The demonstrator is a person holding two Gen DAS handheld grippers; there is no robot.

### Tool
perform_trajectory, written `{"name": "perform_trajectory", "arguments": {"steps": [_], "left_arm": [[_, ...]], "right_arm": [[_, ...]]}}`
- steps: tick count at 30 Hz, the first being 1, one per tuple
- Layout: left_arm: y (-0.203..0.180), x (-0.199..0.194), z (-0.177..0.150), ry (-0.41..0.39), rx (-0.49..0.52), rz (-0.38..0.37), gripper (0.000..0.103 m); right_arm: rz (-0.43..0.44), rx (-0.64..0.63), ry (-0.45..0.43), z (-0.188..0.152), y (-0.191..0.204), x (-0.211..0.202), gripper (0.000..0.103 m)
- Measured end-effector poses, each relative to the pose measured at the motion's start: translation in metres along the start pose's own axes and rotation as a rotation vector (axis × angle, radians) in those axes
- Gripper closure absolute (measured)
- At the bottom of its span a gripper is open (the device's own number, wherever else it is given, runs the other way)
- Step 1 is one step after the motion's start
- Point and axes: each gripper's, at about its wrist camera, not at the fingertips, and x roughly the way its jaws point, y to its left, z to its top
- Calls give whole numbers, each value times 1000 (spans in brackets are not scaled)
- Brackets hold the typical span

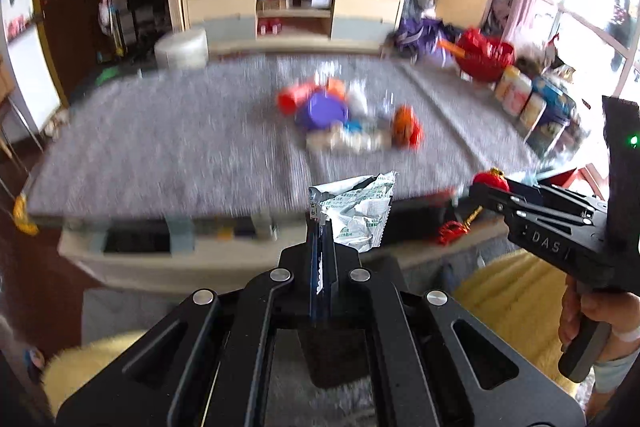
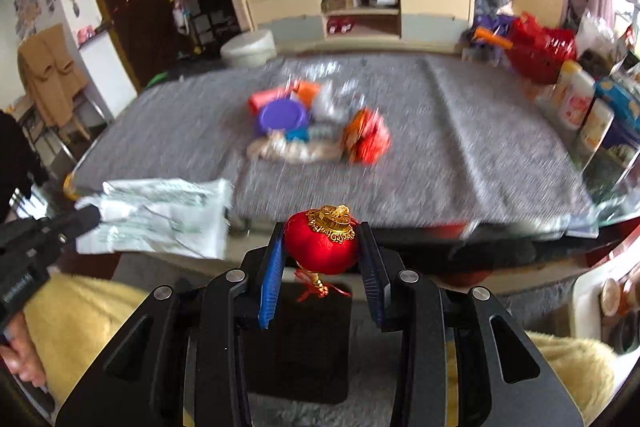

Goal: Collect trash
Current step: 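Carry both items down to the bin and open both tools to drop them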

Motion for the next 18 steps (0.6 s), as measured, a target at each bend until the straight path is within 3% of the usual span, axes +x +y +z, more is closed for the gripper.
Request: {"name": "perform_trajectory", "arguments": {"steps": [8,18], "left_arm": [[5,71,-63,219,-53,-59,103],[-9,111,-93,349,-29,-100,102]], "right_arm": [[28,21,155,-40,4,48,66],[54,74,303,-70,-1,91,65]]}}
